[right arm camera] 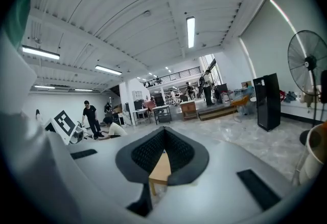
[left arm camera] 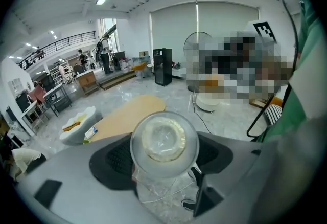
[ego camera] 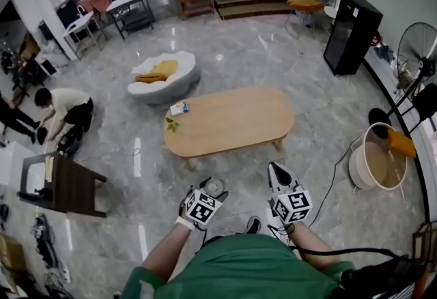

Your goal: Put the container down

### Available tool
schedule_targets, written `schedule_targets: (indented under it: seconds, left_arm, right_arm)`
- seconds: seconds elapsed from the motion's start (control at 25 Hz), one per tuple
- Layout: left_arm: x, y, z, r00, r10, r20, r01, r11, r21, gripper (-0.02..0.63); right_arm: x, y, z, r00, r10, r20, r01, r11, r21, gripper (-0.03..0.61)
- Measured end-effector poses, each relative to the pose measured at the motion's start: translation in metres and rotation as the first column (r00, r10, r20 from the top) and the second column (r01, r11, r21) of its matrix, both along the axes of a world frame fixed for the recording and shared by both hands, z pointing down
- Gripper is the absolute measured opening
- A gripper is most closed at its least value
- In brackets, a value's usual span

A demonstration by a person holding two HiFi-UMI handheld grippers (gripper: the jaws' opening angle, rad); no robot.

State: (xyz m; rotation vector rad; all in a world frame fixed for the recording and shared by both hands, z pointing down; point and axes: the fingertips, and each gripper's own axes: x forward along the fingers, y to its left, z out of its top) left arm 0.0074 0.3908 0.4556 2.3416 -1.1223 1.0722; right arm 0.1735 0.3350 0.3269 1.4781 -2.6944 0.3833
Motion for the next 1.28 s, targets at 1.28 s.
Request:
schedule_targets:
  seconds: [1.28]
  left_arm:
    - [-0.046, -0.25, 0.039, 0.996, 0.086, 0.001, -0.086, 0.996, 0.016, 0.342]
  right_arm:
    - [-0.043, -0.235, 0.012, 0.99, 0.088, -0.106, -0.091, 0.996, -0.025, 0.014]
